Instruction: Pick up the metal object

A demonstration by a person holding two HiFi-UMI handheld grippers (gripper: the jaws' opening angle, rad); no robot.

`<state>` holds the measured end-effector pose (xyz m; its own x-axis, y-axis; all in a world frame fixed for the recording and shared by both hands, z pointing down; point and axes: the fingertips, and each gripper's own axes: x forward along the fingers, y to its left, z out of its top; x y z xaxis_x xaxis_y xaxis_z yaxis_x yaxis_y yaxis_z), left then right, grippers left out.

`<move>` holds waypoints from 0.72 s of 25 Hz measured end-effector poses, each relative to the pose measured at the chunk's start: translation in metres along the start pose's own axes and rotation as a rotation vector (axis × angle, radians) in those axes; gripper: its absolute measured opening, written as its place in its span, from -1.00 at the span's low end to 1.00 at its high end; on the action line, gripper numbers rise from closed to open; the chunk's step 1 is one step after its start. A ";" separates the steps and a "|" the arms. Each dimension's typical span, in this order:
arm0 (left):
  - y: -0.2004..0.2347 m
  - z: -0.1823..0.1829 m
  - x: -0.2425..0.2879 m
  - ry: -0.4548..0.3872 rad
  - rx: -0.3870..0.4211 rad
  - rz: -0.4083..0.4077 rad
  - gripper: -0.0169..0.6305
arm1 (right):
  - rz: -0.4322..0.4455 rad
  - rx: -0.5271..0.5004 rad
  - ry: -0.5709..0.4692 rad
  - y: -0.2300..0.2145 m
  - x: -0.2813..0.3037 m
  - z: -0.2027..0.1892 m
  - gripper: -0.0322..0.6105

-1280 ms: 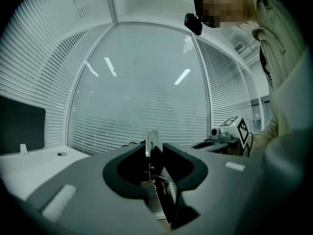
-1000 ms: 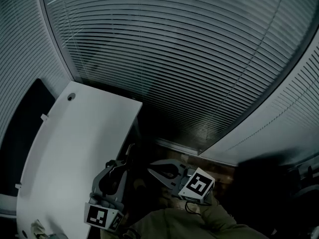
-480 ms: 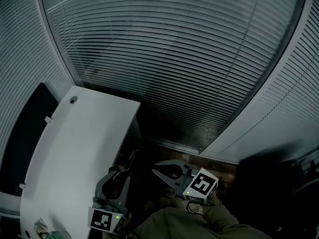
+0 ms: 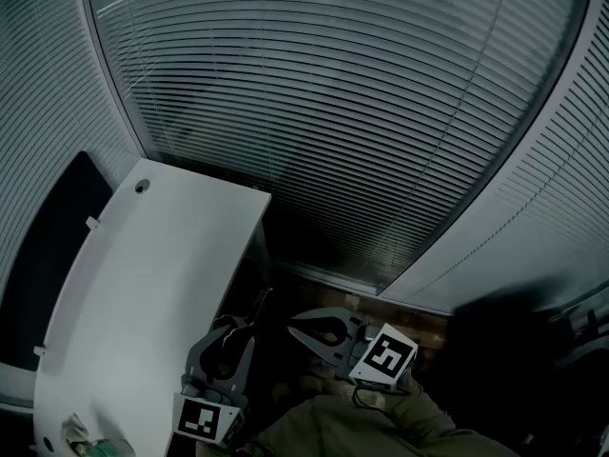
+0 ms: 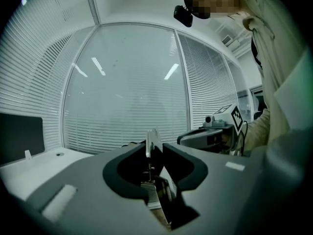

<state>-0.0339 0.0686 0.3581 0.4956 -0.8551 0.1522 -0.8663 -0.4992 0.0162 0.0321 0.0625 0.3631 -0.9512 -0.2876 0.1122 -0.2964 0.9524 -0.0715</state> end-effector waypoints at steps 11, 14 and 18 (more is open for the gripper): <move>0.002 0.000 -0.005 0.005 -0.019 -0.018 -0.60 | -0.010 -0.032 -0.018 0.007 0.008 0.013 -0.89; 0.002 0.000 -0.006 0.000 -0.012 -0.022 -0.60 | -0.010 -0.033 -0.007 0.008 0.007 0.009 -0.89; 0.002 0.001 -0.006 -0.005 -0.007 -0.025 -0.61 | -0.014 -0.030 -0.012 0.009 0.008 0.011 -0.89</move>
<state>-0.0385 0.0723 0.3564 0.5173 -0.8432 0.1463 -0.8542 -0.5193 0.0271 0.0211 0.0681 0.3527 -0.9480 -0.3015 0.1015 -0.3067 0.9510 -0.0399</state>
